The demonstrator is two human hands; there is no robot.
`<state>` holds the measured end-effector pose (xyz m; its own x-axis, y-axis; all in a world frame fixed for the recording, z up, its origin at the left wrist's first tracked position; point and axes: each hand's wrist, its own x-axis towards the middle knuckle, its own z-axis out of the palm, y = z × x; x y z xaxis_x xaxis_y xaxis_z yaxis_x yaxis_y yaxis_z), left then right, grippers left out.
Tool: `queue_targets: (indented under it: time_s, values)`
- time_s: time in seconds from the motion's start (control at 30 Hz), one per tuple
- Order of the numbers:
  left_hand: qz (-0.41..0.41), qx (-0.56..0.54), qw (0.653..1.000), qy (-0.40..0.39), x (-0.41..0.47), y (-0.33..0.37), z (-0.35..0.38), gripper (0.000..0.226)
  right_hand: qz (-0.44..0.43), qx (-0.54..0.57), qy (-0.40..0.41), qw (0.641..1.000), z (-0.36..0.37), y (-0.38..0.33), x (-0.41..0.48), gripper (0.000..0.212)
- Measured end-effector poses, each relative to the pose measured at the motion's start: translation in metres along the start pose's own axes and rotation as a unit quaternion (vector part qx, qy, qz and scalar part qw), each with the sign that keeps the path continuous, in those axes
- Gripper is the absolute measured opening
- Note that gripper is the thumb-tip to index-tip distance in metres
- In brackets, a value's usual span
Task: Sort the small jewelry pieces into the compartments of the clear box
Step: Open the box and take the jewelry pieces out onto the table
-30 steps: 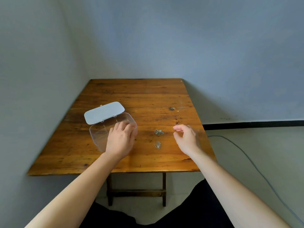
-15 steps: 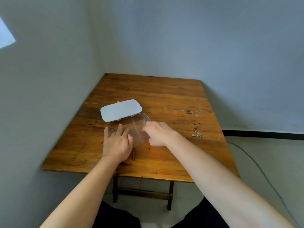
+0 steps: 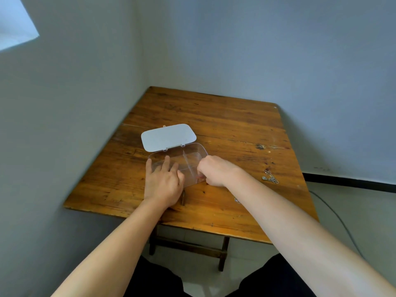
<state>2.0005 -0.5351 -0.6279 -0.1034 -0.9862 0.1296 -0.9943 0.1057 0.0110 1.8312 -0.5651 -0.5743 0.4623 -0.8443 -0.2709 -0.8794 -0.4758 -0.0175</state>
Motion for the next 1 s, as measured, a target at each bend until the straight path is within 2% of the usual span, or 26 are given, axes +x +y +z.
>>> queue_targets:
  time_s: [0.23, 0.53, 1.0]
  values:
    - [0.003, 0.007, 1.0, -0.003, 0.001, 0.001, 0.001, 0.065, 0.002, 0.047, -0.018, 0.999, -0.007, 0.001, 0.001, 0.015]
    - [0.006, 0.015, 1.0, 0.006, 0.001, 0.0, 0.002, 0.063, 0.021, 0.111, -0.03, 0.993, -0.007, -0.002, 0.006, 0.04]
    - [0.001, 0.023, 1.0, 0.003, 0.001, 0.001, 0.001, 0.064, 0.001, 0.121, -0.018, 0.992, -0.002, 0.005, 0.005, 0.02]
